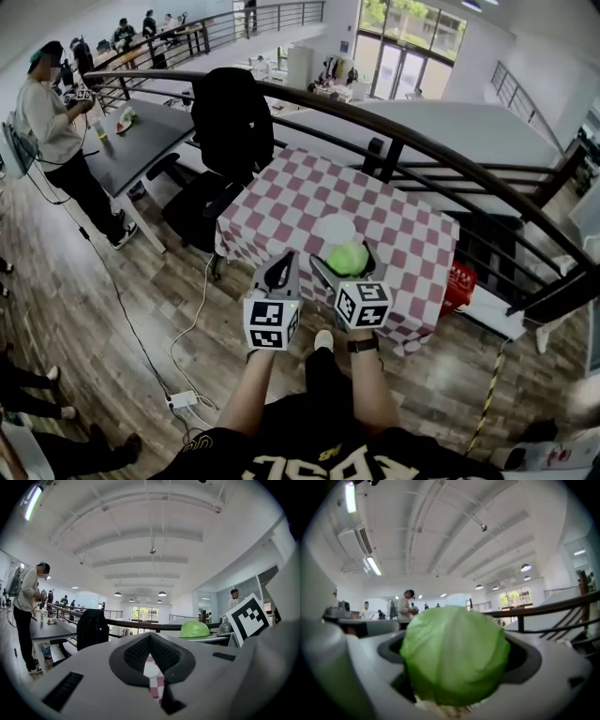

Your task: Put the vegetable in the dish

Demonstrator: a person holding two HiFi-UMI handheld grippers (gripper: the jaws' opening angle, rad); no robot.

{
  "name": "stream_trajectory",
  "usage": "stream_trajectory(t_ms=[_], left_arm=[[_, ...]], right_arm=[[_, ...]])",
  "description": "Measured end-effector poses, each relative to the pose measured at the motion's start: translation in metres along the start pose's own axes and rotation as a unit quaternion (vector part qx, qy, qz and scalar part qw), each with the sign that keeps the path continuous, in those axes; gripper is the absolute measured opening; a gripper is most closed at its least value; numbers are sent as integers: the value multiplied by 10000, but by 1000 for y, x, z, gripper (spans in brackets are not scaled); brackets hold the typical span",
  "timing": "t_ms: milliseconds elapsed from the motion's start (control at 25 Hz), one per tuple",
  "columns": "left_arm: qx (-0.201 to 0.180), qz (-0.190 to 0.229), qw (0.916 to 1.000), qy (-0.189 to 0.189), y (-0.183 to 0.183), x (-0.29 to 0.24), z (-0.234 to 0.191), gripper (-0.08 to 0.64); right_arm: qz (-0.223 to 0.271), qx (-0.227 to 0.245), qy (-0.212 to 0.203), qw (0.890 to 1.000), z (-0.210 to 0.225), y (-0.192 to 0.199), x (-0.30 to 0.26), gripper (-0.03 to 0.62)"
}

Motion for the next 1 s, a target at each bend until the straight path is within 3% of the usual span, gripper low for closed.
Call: stream_trajectory(t_ms=[160,480,640,1000], left_arm=[[-97,-22,9998,-142,-7,-75,-23,18],[-94,102,9992,-369,-28,-220,-49,18],[19,-153,9992,-363,-7,-265,-52,18],[226,-1105,9936,92,68,-339,-75,18]], right_arm=[[57,-104,-58,9999,42,-18,-65,563],[121,181,-90,9997,135,-68,-169,563],[-104,152,-61,9998,169,-55,-192,563],[-999,-245,138,9946,215,10,-236,563]])
Point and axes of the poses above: the fingertips, and each gripper's own axes: x backward along the fingers, z to its right, y out of its underside, the point moved 7 cm from there along x, backward along the fingers, and after that the axes turned 2 degrees about -z, right-handed, at the moved point
